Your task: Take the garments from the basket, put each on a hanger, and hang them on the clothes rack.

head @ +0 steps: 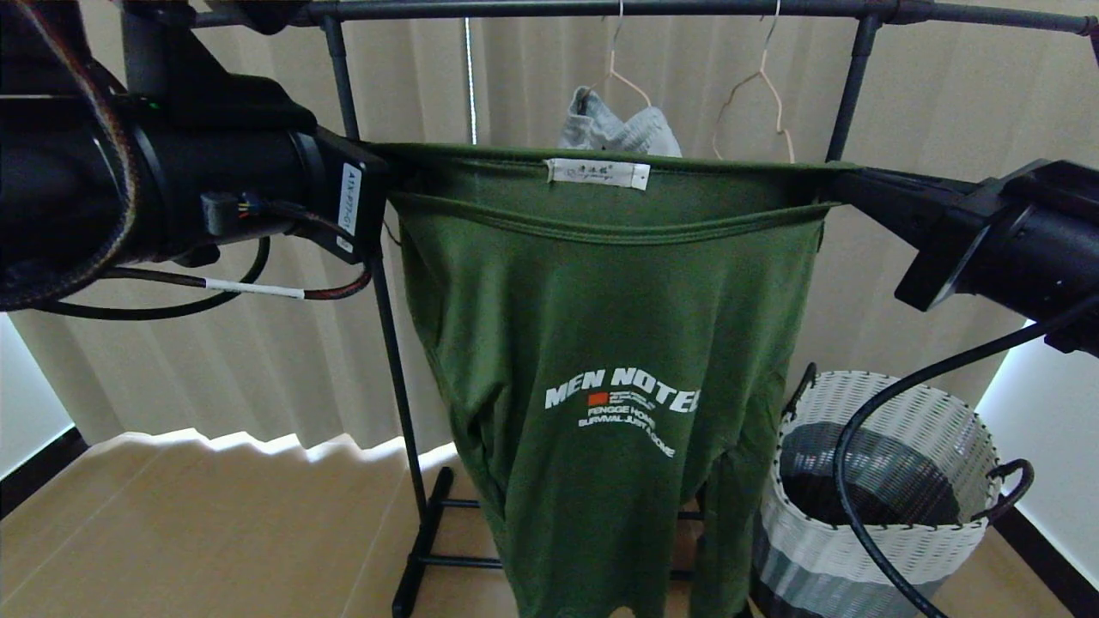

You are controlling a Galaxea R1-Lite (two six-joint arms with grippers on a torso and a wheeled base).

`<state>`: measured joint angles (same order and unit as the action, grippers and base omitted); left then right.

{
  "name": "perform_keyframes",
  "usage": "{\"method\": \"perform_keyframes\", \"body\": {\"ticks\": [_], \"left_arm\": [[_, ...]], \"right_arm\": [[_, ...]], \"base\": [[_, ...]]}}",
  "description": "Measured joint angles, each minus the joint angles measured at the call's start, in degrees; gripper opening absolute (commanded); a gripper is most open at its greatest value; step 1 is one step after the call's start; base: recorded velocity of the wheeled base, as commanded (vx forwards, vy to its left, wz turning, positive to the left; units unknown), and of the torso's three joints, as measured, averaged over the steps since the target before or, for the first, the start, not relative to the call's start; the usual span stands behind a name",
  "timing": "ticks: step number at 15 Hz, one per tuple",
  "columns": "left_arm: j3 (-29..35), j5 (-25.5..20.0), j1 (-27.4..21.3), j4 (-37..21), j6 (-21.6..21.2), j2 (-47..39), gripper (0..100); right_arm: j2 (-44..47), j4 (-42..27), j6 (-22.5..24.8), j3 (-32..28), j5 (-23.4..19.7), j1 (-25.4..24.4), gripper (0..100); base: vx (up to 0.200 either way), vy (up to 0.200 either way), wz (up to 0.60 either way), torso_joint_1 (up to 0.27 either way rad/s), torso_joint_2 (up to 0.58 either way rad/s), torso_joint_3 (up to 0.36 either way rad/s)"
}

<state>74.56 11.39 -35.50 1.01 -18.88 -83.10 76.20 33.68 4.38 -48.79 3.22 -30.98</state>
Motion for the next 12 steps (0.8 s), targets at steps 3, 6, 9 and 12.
{"method": "perform_keyframes", "body": {"ticks": [3,6,9,12], "left_arm": [[-0.89,-0.77,0.0,0.4,2.82,-0.2,0],[-0.02,-0.88,0.13,1.91,5.64,-2.45,0],[4.11,-0.9,0.33,4.78,6.55,-7.8,0],[7.0,-0.9,0.37,5.08,7.47,-11.96,0]], "right_arm": [[-0.11,-0.11,0.16,0.09,0.26,0.37,0],[-2.34,-2.21,0.4,0.28,0.06,1.35,0],[-7.72,-9.17,0.11,1.44,-0.44,1.55,0],[-12.31,-11.04,0.09,3.78,-2.71,1.54,0]], "base": [[0.0,0.0,0.0,0.0,0.0,0.0],[0.0,0.0,0.0,0.0,0.0,0.0],[0.0,0.0,0.0,0.0,0.0,0.0],[0.0,0.0,0.0,0.0,0.0,0.0]]}}
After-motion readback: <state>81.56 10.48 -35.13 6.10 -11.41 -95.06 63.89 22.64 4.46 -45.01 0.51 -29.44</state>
